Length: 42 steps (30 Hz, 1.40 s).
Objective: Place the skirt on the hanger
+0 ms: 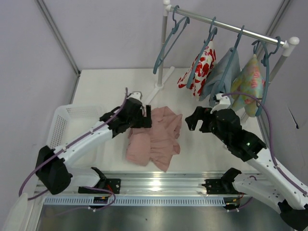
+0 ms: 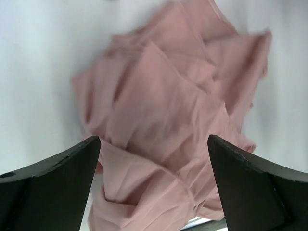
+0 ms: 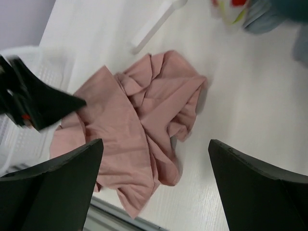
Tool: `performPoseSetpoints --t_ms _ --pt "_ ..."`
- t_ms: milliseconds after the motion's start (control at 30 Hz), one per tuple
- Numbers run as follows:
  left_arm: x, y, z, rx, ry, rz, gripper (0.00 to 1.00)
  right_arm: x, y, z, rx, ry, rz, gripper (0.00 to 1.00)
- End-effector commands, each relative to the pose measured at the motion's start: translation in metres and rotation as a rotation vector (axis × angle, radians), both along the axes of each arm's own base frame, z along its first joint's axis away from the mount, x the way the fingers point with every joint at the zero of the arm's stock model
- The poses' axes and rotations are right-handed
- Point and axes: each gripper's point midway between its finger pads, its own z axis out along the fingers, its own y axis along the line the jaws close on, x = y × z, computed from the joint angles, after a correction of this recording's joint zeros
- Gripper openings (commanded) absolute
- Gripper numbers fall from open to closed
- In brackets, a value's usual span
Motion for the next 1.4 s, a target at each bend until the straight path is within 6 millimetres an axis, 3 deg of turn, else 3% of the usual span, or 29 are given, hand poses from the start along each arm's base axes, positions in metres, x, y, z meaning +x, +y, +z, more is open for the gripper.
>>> performPoseSetpoints --t_ms 0,67,200,233,300,333,500,633,733,767,800,833,867,900,933,967,1033,1067,1100,1167,1267,1300,1367 --pt "0.010 0.039 0.038 -0.102 -0.084 0.108 0.99 -0.007 0.034 0.004 0.085 -0.015 0.132 0.99" --pt "0.002 0.052 0.055 -0.129 -0.121 0.105 0.99 -0.006 0.044 -0.014 0.070 0.024 0.160 0.99" --pt "-0.017 0.067 0.061 -0.138 -0.133 0.130 0.99 -0.002 0.074 -0.040 0.046 0.071 0.223 0.99" --pt "-0.024 0.068 0.044 -0.139 -0.092 0.135 0.99 -0.004 0.082 -0.044 0.035 0.077 0.242 0.99" --pt "-0.030 0.067 0.036 -0.174 -0.069 0.153 0.99 0.003 0.097 -0.058 -0.001 0.089 0.250 1.00" --pt "-0.037 0.066 0.016 -0.167 -0.019 0.150 0.99 0.001 0.105 -0.063 -0.016 0.090 0.272 0.99" --pt "-0.042 0.058 -0.020 -0.180 0.057 0.139 0.99 0.009 0.136 -0.087 -0.071 0.096 0.305 0.99" --pt "-0.035 0.057 -0.036 -0.131 0.088 0.141 0.96 0.011 0.158 -0.123 -0.112 0.136 0.362 0.98" --pt "-0.032 0.054 -0.037 -0.124 0.079 0.124 0.82 0.017 0.168 -0.141 -0.146 0.141 0.380 0.88" --pt "-0.031 0.053 -0.037 -0.133 0.071 0.118 0.67 0.018 0.170 -0.146 -0.159 0.147 0.382 0.84" --pt "-0.031 0.051 -0.037 -0.139 0.070 0.106 0.58 0.020 0.172 -0.150 -0.168 0.151 0.382 0.77" --pt "-0.032 0.051 -0.039 -0.143 0.068 0.099 0.45 0.022 0.175 -0.150 -0.170 0.152 0.383 0.63" --pt "-0.030 0.048 -0.035 -0.157 0.052 0.091 0.15 0.025 0.176 -0.154 -0.179 0.158 0.374 0.55" --pt "-0.028 0.049 -0.033 -0.156 0.042 0.092 0.00 0.027 0.178 -0.153 -0.178 0.156 0.366 0.45" --pt "-0.026 0.049 -0.027 -0.157 0.026 0.093 0.00 0.029 0.178 -0.151 -0.177 0.152 0.359 0.27" --pt "-0.026 0.052 -0.022 -0.151 0.012 0.097 0.00 0.035 0.180 -0.139 -0.174 0.137 0.339 0.17" --pt "-0.015 0.058 0.010 -0.133 -0.071 0.112 0.00 0.038 0.182 -0.117 -0.165 0.109 0.337 0.00" --pt "-0.013 0.062 0.020 -0.122 -0.096 0.117 0.00 0.041 0.185 -0.087 -0.143 0.060 0.348 0.00" --pt "-0.006 0.068 0.057 -0.116 -0.180 0.129 0.00 0.041 0.187 -0.071 -0.130 0.028 0.359 0.00" --pt "-0.002 0.076 0.085 -0.085 -0.258 0.120 0.00 0.042 0.194 -0.030 -0.076 -0.055 0.385 0.00" --pt "0.003 0.090 0.179 -0.088 -0.466 0.119 0.00 0.049 0.194 0.032 -0.009 -0.175 0.364 0.00" --pt "0.002 0.093 0.195 -0.081 -0.504 0.111 0.00 0.051 0.193 0.045 -0.006 -0.198 0.354 0.00" --pt "-0.005 0.098 0.252 -0.076 -0.637 0.060 0.00 0.062 0.186 0.062 -0.026 -0.221 0.287 0.00"
